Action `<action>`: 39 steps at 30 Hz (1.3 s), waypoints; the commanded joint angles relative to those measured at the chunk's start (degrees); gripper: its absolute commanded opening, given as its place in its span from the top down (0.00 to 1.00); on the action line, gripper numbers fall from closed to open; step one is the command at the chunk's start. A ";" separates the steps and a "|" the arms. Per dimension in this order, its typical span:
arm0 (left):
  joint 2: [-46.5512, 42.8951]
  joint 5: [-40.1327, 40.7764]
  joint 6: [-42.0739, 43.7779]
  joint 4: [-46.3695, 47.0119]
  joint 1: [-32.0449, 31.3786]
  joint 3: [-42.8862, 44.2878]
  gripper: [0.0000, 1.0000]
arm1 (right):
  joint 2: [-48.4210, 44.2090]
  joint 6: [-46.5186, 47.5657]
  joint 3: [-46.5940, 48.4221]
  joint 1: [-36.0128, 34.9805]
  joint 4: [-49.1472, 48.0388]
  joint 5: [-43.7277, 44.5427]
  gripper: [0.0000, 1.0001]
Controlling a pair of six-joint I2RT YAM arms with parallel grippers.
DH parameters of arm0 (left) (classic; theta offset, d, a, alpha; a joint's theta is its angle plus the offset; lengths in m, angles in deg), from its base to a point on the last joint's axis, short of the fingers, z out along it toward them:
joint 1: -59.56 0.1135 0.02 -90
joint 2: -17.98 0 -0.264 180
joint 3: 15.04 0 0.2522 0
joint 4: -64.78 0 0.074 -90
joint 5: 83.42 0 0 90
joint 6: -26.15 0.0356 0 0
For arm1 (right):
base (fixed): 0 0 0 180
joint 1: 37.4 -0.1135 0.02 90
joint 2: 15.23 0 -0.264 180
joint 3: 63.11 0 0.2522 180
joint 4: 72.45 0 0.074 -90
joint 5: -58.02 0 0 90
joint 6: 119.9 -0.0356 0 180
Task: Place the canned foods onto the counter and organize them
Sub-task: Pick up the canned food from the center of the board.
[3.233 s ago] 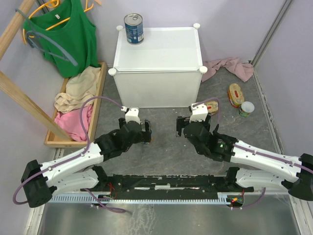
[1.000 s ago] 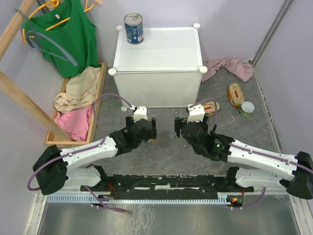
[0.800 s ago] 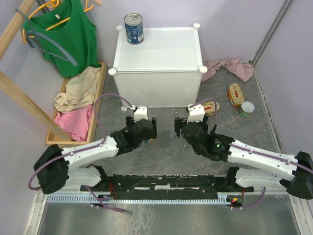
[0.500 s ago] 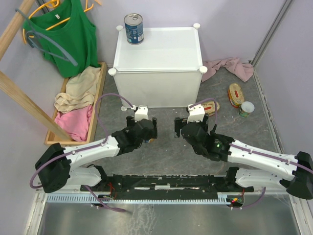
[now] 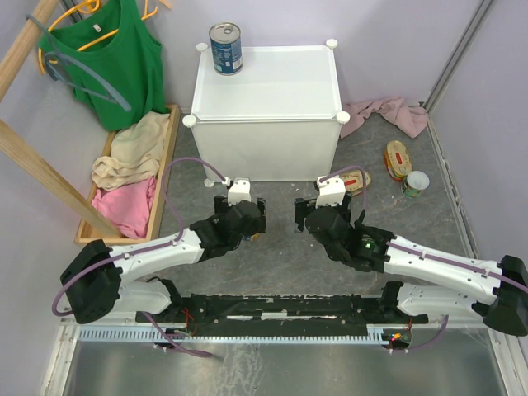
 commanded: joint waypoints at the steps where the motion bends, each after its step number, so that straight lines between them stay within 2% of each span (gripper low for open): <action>1: 1.79 0.85 -0.17 3.09 -0.11 -0.83 0.03 | -1.08 0.36 0.03 0.10 -1.86 0.62 0.00; 7: 3.14 0.66 -0.56 3.35 -0.08 -1.05 0.06 | -1.43 0.44 0.18 0.12 -1.49 0.66 0.00; 10: 2.88 0.56 -0.52 3.55 -0.11 -1.26 0.14 | -1.89 0.64 0.20 0.12 -1.36 0.68 0.00; 12: 2.74 0.40 -0.44 3.69 -0.11 -1.47 0.22 | -1.96 0.62 0.29 0.17 -1.18 0.68 0.00; 15: 2.70 0.26 -0.64 4.12 -0.06 -1.92 0.46 | -2.03 0.67 0.53 0.18 -0.98 0.51 0.01; 20: 2.43 0.16 -1.04 5.07 -0.10 -2.70 0.93 | -2.15 0.60 0.90 0.17 -0.59 0.20 0.00; 21: 2.06 0.31 -1.05 5.29 -0.12 -2.95 0.97 | -2.27 0.62 0.99 0.17 -0.56 0.22 0.00; 30: -2.53 1.87 1.05 6.56 -0.12 -3.70 0.97 | -2.35 0.28 1.27 0.15 -0.28 -0.28 0.00; 39: -4.94 3.04 2.64 2.90 -0.36 -0.76 0.97 | -2.81 -0.15 1.35 0.13 0.24 -0.46 0.00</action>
